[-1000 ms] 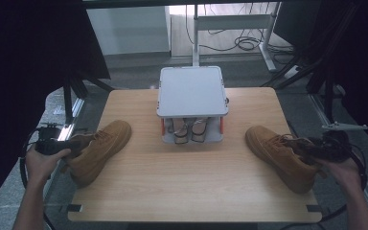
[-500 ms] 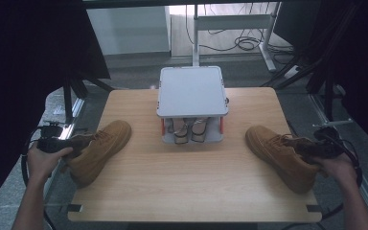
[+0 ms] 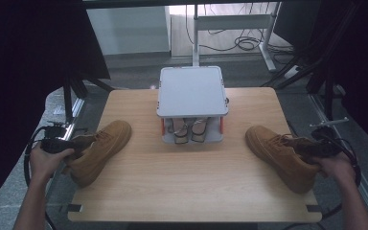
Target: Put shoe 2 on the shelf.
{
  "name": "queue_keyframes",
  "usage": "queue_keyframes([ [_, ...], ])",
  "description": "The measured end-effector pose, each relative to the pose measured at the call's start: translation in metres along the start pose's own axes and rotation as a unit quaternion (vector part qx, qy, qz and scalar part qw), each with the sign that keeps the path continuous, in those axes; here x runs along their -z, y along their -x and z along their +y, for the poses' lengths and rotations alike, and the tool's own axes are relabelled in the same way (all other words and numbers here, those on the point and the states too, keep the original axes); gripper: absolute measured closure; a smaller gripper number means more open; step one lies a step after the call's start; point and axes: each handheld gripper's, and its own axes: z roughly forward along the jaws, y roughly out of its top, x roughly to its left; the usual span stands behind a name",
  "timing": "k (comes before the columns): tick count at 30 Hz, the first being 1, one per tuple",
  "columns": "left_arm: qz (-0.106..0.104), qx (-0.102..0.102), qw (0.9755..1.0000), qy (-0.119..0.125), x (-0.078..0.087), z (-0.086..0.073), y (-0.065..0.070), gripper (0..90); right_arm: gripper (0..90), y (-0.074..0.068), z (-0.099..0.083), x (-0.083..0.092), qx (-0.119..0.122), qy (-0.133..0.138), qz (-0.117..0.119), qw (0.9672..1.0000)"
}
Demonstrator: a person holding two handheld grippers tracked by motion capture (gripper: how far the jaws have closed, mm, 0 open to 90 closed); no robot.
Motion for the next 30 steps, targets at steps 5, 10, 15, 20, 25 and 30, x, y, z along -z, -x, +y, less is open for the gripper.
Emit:
queue_keyframes([
  [5, 0.001, -0.001, 1.0, 0.003, 0.001, 0.0, 0.002, 78.9, 81.0, 0.004, -0.003, 0.001, -0.024, 0.016, 0.021, 0.9994],
  [10, -0.01, -0.008, 0.9996, 0.024, 0.007, -0.002, 0.008, 79.4, 81.9, 0.0, -0.005, 0.002, -0.032, 0.026, 0.02, 0.9989],
  [15, -0.008, -0.017, 0.9988, 0.044, 0.012, -0.001, 0.018, 79.5, 82.2, -0.004, -0.007, 0.004, -0.034, 0.042, 0.017, 0.9984],
  [20, -0.019, -0.016, 0.9977, 0.063, 0.019, 0.0, 0.024, 79.3, 82.3, -0.008, -0.007, 0.008, -0.032, 0.057, 0.021, 0.9976],
  [25, -0.022, -0.021, 0.9968, 0.073, 0.026, 0.001, 0.03, 79.2, 82.5, -0.014, -0.006, 0.012, -0.021, 0.077, 0.023, 0.9965],
  [30, -0.03, -0.013, 0.995, 0.094, 0.035, 0.0, 0.03, 79.3, 82.6, -0.021, -0.005, 0.015, -0.01, 0.093, 0.017, 0.9954],
])
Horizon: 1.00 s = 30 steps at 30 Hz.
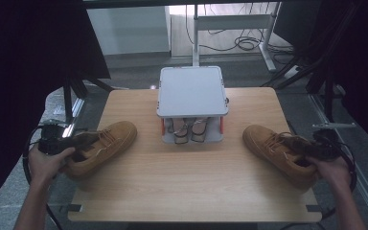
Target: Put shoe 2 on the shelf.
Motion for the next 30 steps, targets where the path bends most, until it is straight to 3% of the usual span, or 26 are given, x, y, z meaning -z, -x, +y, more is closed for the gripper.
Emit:
queue_keyframes([
  [11, -0.006, 0.007, 0.9995, 0.03, 0.013, 0.004, 0.004, 79.2, 82.7, -0.004, 0.004, 0.013, 0.001, 0.033, -0.011, 0.9994],
  [21, -0.01, 0.019, 0.9989, 0.042, 0.013, 0.008, 0.006, 79.1, 82.6, -0.001, 0.008, 0.028, -0.035, 0.085, 0.012, 0.9957],
  [27, -0.014, 0.024, 0.9985, 0.047, 0.015, 0.015, 0.009, 79.1, 82.6, -0.002, 0.013, 0.028, -0.054, 0.097, 0.02, 0.9937],
  [30, -0.016, 0.031, 0.998, 0.052, 0.013, 0.02, 0.011, 79.0, 82.6, -0.006, 0.02, 0.028, -0.051, 0.1, 0.017, 0.9935],
])
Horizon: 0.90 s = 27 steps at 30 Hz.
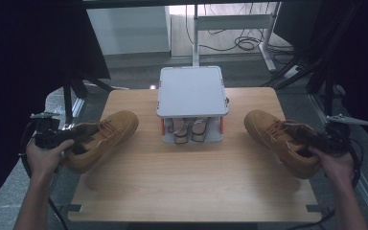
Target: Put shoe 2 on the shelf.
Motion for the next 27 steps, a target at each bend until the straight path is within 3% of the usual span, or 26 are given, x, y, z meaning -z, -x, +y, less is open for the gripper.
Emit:
queue_keyframes([
  [22, 0.0, 0.009, 0.9989, 0.046, 0.017, 0.033, 0.014, 79.1, 82.6, -0.022, 0.039, 0.015, -0.027, 0.052, 0.018, 0.9981],
  [27, -0.003, 0.008, 0.9984, 0.056, 0.023, 0.043, 0.021, 79.1, 82.6, -0.029, 0.05, 0.016, -0.022, 0.053, 0.014, 0.9982],
])
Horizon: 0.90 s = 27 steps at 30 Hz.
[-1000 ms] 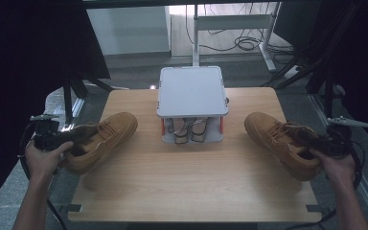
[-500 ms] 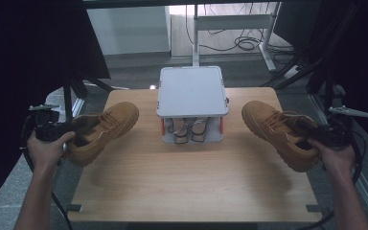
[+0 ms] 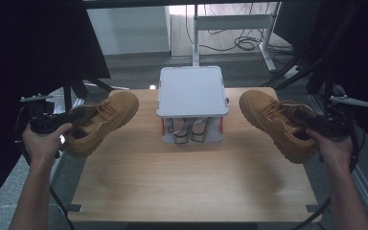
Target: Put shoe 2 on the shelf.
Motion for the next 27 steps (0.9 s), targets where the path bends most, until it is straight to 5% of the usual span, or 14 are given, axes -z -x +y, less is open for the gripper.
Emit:
queue_keyframes([
  [27, -0.031, 0.008, 0.9987, 0.038, -0.007, 0.043, 0.044, 79.1, 82.4, -0.038, 0.049, -0.007, -0.031, 0.037, 0.003, 0.9988],
])
